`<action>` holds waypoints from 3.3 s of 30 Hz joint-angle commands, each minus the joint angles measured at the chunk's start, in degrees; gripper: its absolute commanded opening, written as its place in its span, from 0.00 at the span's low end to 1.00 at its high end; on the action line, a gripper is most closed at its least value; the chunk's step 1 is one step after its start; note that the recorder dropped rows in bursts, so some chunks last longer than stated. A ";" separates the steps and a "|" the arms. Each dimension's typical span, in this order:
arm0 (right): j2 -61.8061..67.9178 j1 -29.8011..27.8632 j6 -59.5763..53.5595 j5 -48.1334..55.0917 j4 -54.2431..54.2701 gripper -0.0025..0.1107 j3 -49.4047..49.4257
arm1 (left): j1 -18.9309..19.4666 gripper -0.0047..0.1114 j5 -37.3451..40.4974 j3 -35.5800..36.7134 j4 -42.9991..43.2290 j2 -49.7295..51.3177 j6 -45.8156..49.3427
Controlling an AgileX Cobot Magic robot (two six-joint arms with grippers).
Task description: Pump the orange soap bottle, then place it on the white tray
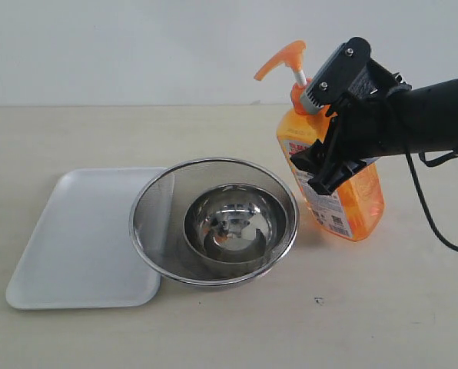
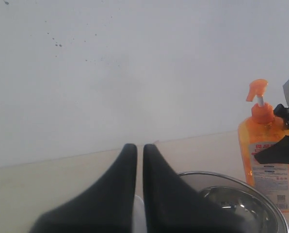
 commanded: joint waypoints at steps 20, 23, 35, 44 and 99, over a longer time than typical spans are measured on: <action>-0.86 0.16 -0.54 0.18 -0.47 0.02 -1.06 | 0.09 0.08 0.39 -9.11 4.52 -0.13 -1.13; -0.86 0.16 -0.54 0.18 -0.47 0.02 -1.06 | 0.09 0.08 0.49 -10.53 4.68 -0.13 -1.13; -0.86 0.16 -0.65 0.18 -0.47 0.02 -1.06 | 0.09 0.08 13.88 -24.16 16.52 17.13 -10.15; -0.86 0.16 -0.65 -0.04 -0.47 0.02 -1.06 | 0.09 0.08 20.07 -31.37 19.47 27.19 -10.15; -0.86 0.16 -0.65 -0.20 0.63 0.02 -3.57 | 0.09 0.08 25.46 -35.13 5.77 40.33 1.94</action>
